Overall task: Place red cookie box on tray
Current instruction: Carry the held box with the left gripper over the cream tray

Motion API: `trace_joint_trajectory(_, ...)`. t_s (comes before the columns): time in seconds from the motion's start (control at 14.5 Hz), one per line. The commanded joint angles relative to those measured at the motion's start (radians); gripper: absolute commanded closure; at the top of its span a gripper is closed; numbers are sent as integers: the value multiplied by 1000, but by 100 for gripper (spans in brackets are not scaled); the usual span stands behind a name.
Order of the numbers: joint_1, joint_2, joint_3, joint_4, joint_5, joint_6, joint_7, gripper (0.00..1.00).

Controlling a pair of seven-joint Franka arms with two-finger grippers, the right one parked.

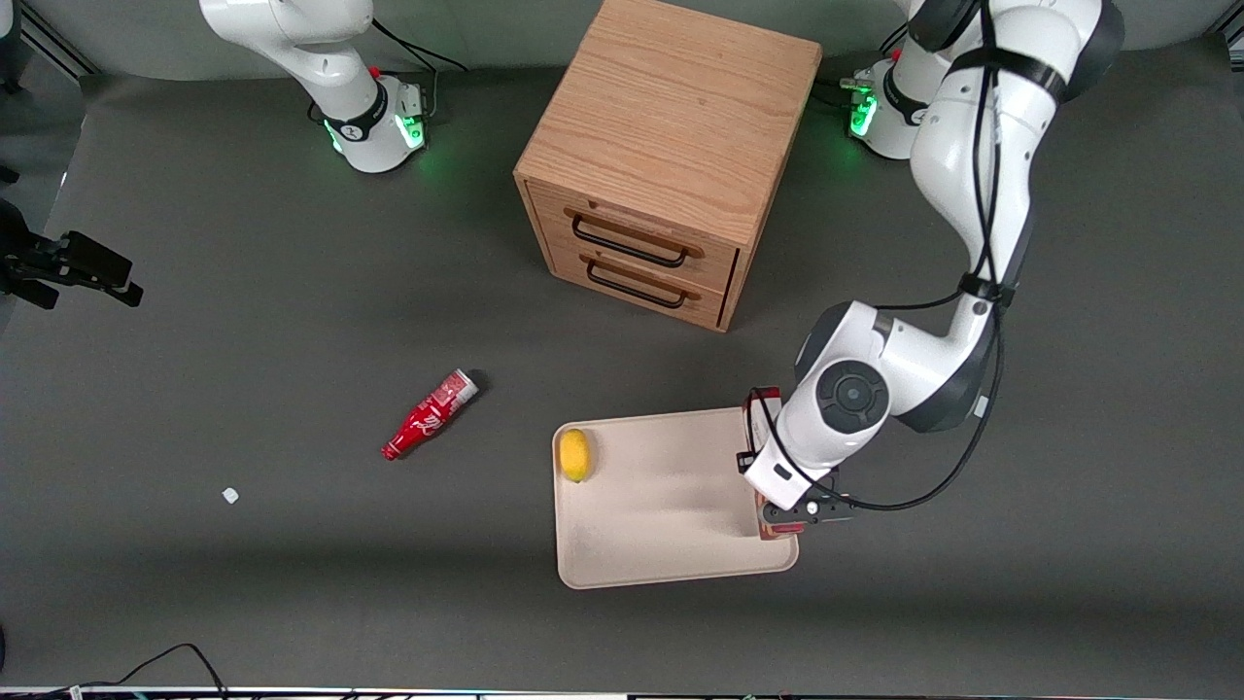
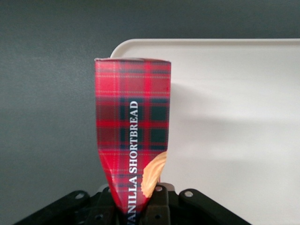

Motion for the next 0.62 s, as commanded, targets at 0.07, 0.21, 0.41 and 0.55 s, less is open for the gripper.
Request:
trace_joint_trajectory(0.07,-18,33,20,42,30,6,-35,100)
trace_joint_trajectory(0.21,-18,33,20,41,31,8,-34,100)
trace_joint_trajectory(0.41,-16,41,21,42,30,8,-34,100)
trace_joint_trajectory(0.55,-15,44,21,41,30,23,-32,87)
